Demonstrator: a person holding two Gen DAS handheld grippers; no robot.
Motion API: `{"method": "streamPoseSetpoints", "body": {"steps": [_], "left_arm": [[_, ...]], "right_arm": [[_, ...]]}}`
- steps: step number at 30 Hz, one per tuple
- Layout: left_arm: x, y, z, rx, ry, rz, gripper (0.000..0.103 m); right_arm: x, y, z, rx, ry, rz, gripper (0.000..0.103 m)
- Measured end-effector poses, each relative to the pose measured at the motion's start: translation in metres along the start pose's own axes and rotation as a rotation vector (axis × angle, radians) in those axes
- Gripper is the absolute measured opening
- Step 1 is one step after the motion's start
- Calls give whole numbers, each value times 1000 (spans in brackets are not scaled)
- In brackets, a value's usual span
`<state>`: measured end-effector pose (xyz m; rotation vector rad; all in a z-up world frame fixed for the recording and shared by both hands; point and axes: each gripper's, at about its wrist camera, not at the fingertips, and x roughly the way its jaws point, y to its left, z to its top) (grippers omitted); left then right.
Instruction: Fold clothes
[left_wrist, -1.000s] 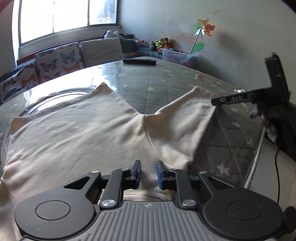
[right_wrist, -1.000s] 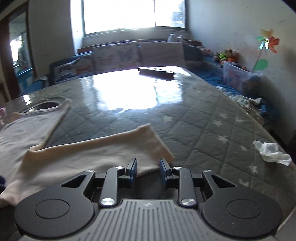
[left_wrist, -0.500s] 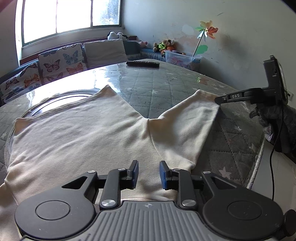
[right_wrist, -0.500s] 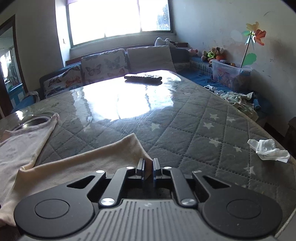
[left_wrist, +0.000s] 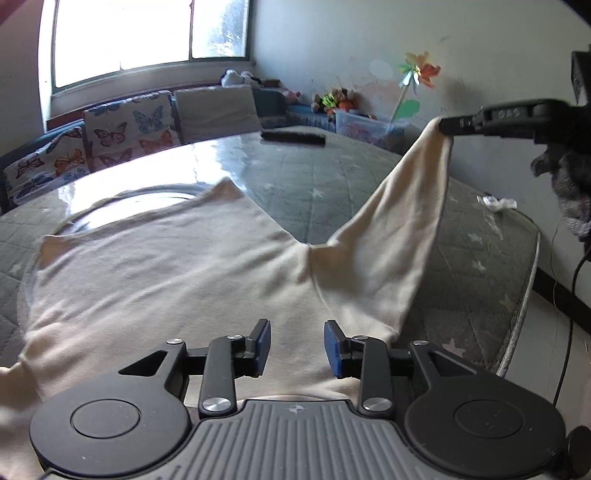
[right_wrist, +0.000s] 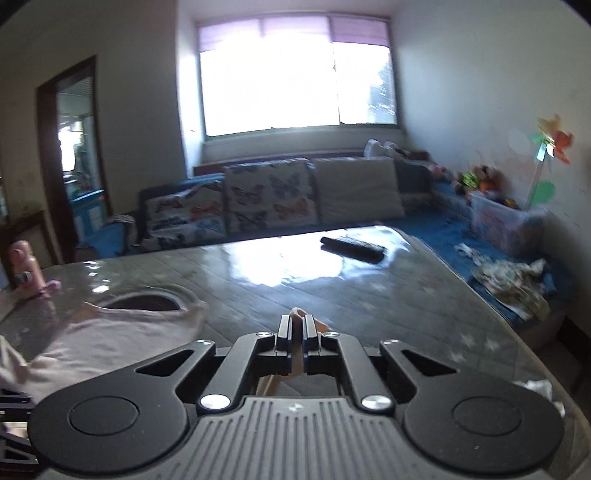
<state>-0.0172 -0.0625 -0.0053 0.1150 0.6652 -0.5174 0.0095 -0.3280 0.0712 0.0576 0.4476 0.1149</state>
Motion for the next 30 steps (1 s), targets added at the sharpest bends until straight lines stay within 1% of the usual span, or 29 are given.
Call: {"method": "streamPoseSetpoints", "body": {"steps": [2,7,10,13,14,17,21,23,24,27,30], "left_arm": [[-9,8,-1,-16,-19,19,36],[-33,33,-8,-67,-57,79,39],[-48,50,-17,-109,-75,121,40],[-61,66,-26,-154,-88,162,41],[-65,70,-30,-169,-91,174,41],[-74,81,-39,-213,-95,207,41],[-81,89,-48,-252,-92,231,43],[-81,90,-50,-261,-88,236,44],[-81,90,-51,-263,-86,237,44],[-79,91,-51,-264,-82,238,44],[-79,91,-50,-263,-79,239,44]], "right_arm": [[-5,16,8,-36,-17,31,4],[-13,73,31,-135,-59,174,4],[-11,103,36,-185,-60,240,4],[-3,143,39,-251,-44,326,4],[-1,150,39,-262,-40,340,4],[10,187,33,-312,-13,412,4],[27,222,19,-350,38,490,4],[28,236,6,-365,69,533,4],[30,241,2,-372,81,549,5],[34,253,-12,-389,127,609,10],[30,252,-15,-406,138,626,11]]}}
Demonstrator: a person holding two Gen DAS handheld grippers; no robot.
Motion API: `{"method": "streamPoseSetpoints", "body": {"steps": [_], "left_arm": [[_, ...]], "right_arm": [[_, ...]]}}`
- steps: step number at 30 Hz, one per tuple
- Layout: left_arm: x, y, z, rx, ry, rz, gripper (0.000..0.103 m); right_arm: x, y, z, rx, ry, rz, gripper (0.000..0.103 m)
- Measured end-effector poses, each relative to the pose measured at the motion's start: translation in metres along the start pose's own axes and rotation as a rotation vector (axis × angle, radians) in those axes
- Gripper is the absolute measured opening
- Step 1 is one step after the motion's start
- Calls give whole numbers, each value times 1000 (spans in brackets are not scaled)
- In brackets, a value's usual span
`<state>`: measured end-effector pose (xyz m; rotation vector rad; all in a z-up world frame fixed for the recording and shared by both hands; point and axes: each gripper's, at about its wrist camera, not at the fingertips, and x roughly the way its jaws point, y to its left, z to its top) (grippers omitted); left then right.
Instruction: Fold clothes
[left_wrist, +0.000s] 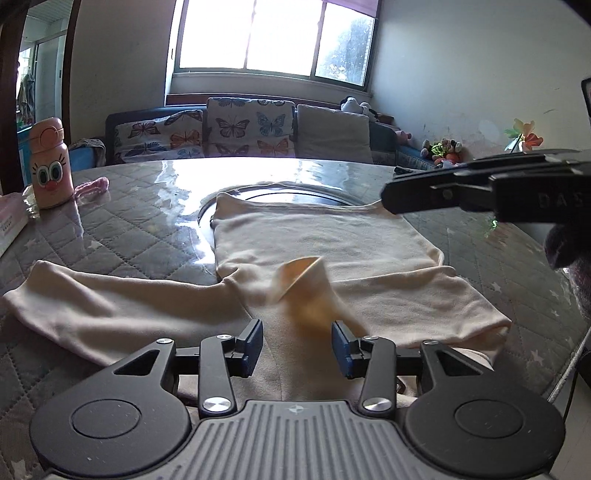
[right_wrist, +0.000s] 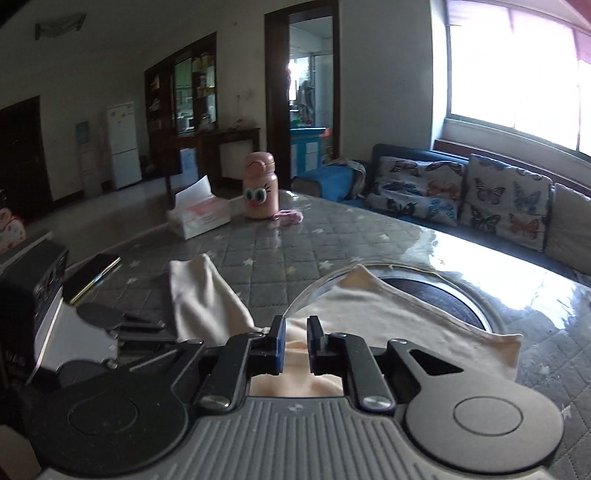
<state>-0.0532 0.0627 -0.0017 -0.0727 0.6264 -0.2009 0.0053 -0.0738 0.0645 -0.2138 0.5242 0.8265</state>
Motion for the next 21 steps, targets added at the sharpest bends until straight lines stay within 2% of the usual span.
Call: {"method": "streamPoseSetpoints", "body": {"steps": [4,11,17,21], "left_arm": [[-1,-1,1,-1,1,-1,44],[11,0,4,-9,26,6,42],[19,-3,2,4,47,22,32],[18,2,1,-3,59,44,29]], "right_arm": [[-17,-15,-13,-6,45,-33,17],[-34,-50,-62,74,178,-109,17],[-36,-66,-99,141,247,-130,17],[-36,-69,-103,149,257,-133,17]]}}
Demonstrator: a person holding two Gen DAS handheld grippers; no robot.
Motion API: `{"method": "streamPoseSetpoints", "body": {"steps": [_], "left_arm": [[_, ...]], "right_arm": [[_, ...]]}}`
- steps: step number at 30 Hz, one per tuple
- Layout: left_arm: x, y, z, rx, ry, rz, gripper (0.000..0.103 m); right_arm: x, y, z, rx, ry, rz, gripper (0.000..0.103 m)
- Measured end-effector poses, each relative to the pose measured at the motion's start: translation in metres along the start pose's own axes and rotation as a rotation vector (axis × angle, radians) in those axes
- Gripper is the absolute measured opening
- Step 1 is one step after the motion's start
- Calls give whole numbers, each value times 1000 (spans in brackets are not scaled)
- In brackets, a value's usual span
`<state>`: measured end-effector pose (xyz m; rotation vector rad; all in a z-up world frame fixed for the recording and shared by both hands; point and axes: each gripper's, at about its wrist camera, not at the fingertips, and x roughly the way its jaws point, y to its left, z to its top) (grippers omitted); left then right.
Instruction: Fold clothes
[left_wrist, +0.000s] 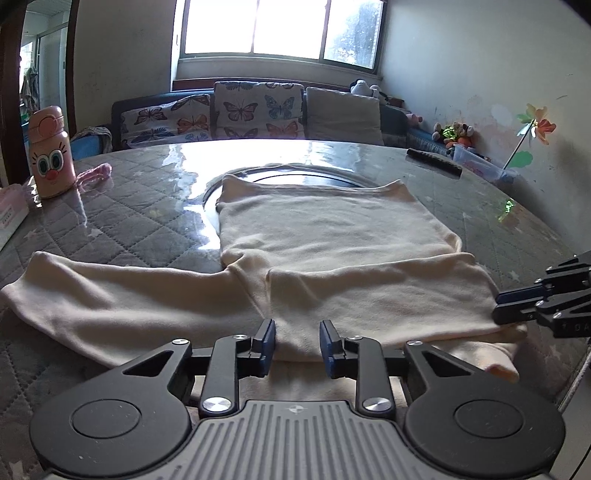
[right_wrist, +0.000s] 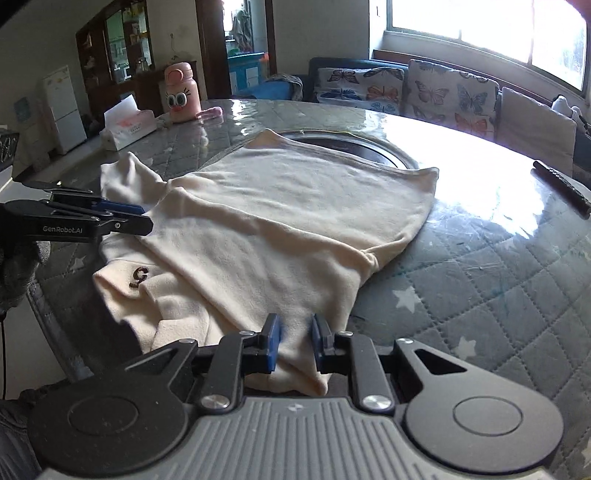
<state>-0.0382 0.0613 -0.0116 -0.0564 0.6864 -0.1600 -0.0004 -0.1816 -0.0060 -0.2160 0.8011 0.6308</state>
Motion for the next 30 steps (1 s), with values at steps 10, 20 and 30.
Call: {"method": "streamPoseSetpoints", "body": {"steps": [10,20,30], "left_arm": [[-1,4,2,-13,-7,12,29],[-12,42,5,-98,-31,98,31],[-23,112,8,-251,-55,326,31]], "right_arm": [[24,-7,32,-9,-67,-18,17],[38,-5,39,-11,-55,-10,27],[70,43,63,-112,-43,107,27]]}}
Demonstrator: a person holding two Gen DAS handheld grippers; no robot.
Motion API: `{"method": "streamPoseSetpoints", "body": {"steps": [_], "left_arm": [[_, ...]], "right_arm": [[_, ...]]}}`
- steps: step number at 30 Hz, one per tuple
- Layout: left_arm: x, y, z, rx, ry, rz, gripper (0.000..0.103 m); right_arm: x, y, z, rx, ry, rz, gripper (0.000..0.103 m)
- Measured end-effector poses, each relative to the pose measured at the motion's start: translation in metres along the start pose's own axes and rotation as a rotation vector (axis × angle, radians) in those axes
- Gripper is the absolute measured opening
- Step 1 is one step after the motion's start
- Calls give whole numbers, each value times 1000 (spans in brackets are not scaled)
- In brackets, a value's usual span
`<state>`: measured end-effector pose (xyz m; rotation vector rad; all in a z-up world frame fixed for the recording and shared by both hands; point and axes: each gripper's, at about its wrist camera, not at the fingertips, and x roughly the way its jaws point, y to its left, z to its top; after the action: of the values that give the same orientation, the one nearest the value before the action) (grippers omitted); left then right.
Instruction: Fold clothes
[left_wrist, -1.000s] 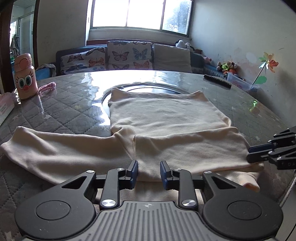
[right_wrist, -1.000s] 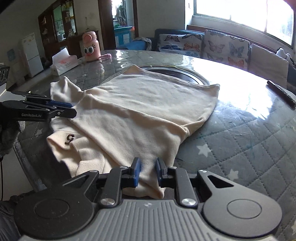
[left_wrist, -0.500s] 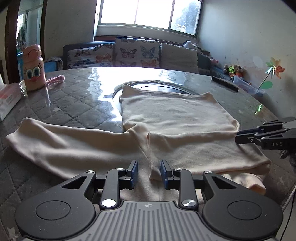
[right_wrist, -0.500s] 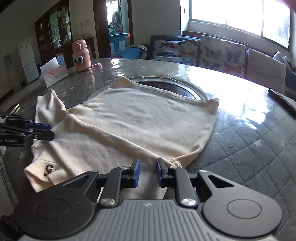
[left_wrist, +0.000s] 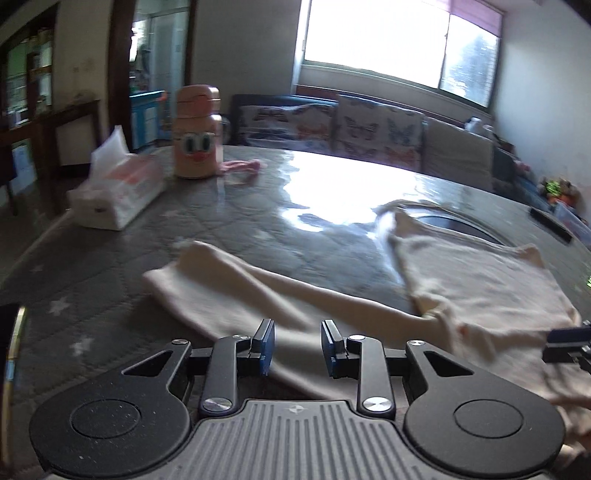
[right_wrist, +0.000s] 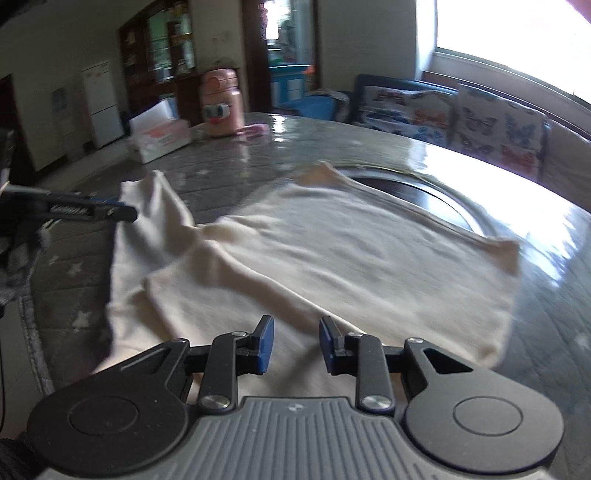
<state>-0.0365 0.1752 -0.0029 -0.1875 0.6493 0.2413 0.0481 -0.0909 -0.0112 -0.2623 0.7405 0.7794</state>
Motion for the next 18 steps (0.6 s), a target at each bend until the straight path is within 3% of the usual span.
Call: {"method": "streamPoseSetpoints", "body": {"steps": [9,18], "left_arm": [[9,44,10,-120,-12,147,38],[30,55,22,-157,5,180,36]], "right_arm": [[35,38,22,-113,1,62,26],[35,45,25,-132,-5,74,26]]}}
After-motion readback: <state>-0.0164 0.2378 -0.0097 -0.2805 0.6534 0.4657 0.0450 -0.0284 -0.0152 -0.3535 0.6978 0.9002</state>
